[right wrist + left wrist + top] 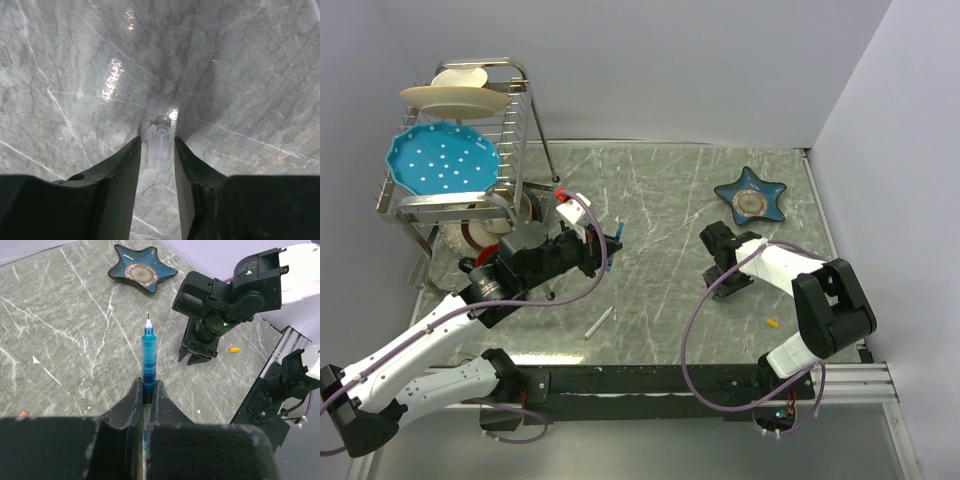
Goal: Insert the pens into the pen caps
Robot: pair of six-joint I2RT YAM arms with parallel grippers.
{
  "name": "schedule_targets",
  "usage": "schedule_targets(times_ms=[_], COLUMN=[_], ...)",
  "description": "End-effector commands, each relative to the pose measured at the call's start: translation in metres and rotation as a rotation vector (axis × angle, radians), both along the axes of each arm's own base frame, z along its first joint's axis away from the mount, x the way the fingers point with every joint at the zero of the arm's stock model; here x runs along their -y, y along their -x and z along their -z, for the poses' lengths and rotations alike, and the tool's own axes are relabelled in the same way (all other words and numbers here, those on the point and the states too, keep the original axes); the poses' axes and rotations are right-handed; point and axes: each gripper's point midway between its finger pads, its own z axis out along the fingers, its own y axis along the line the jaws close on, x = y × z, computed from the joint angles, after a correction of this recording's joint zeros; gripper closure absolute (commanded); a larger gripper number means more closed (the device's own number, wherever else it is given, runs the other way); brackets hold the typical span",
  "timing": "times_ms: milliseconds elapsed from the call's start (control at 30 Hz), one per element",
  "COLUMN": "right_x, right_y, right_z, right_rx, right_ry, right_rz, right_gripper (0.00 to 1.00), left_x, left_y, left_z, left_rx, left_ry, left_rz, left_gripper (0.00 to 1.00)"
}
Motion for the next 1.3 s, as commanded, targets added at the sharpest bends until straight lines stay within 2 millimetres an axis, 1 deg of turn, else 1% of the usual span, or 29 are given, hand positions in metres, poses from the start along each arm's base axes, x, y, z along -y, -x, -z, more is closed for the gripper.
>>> schedule_targets(times_ms=[0,133,233,267,300,333,367,400,433,467,500,567,700,767,900,967,1000,1067,1100,1133,1200,1267], right_x=[0.023,0.025,0.024,0.022,0.018,0.014,0.011,0.007,0.007,0.006,0.003,0.002,0.003,0.005,0.002,0.003,0.002,0.003,0.0,0.0,0.001,0.001], right_y=[0.006,0.004,0.001,0.0,-0.004,-0.003,-0.005,-0.011,-0.009,-0.01,-0.016,-0.013,-0.019,-0.019,-0.025,-0.025,-0.026,-0.023,-0.026,-0.022,-0.023,-0.02], right_z=[0.019,0.018,0.017,0.017,0.017,0.017,0.018,0.016,0.018,0.018,0.015,0.017,0.01,0.009,-0.001,-0.003,-0.007,-0.008,-0.015,-0.013,-0.02,-0.022], right_rx=[-0.002,0.007,0.017,0.017,0.035,0.035,0.042,0.075,0.074,0.085,0.124,0.135,0.187,0.191,0.244,0.265,0.282,0.296,0.336,0.344,0.383,0.391], right_ry=[0.097,0.114,0.115,0.108,0.092,0.07,0.059,0.045,0.042,0.037,0.029,0.019,0.039,0.051,0.062,0.07,0.071,0.072,0.072,0.069,0.076,0.075], right_rz=[-0.005,-0.05,-0.088,-0.102,-0.118,-0.158,-0.178,-0.194,-0.227,-0.246,-0.265,-0.306,-0.38,-0.4,-0.518,-0.544,-0.57,-0.594,-0.621,-0.636,-0.653,-0.676], right_gripper=[0.65,0.7,0.79,0.81,0.84,0.89,0.92,0.94,0.99,1.0,1.0,1.0,1.0,1.0,1.0,1.0,1.0,1.0,1.0,1.0,1.0,1.0], left_x=[-0.002,-0.002,-0.002,-0.002,-0.002,-0.002,-0.003,-0.002,-0.002,-0.002,-0.002,-0.002,-0.003,-0.004,0.001,0.001,0.002,0.003,0.003,0.004,0.006,0.009], left_y=[0.001,0.001,0.001,0.001,0.001,0.0,0.001,0.001,0.001,0.002,0.002,0.004,0.006,0.008,0.018,0.021,0.022,0.027,0.028,0.03,0.032,0.033], left_z=[-0.015,-0.014,-0.015,-0.016,-0.017,-0.015,-0.016,-0.015,-0.016,-0.016,-0.017,-0.018,-0.025,-0.025,-0.027,-0.026,-0.023,-0.021,-0.016,-0.014,-0.006,0.0], left_rx=[0.058,0.058,0.059,0.061,0.063,0.061,0.065,0.063,0.063,0.063,0.063,0.061,0.061,0.034,-0.011,-0.046,-0.06,-0.086,-0.098,-0.114,-0.135,-0.161], left_ry=[0.028,0.025,0.024,0.026,0.028,0.026,0.03,0.029,0.029,0.029,0.029,0.036,0.049,0.062,0.098,0.112,0.112,0.119,0.114,0.119,0.114,0.109], left_rz=[-0.002,-0.003,0.0,-0.001,-0.003,-0.004,-0.005,0.0,0.0,0.002,0.003,0.013,0.01,0.007,0.048,0.051,0.055,0.07,0.074,0.078,0.087,0.1], left_gripper=[0.99,0.99,0.99,0.99,0.99,0.99,0.99,0.99,0.99,0.99,0.99,0.99,0.99,0.99,0.99,0.99,0.99,0.99,0.99,0.99,0.99,0.99])
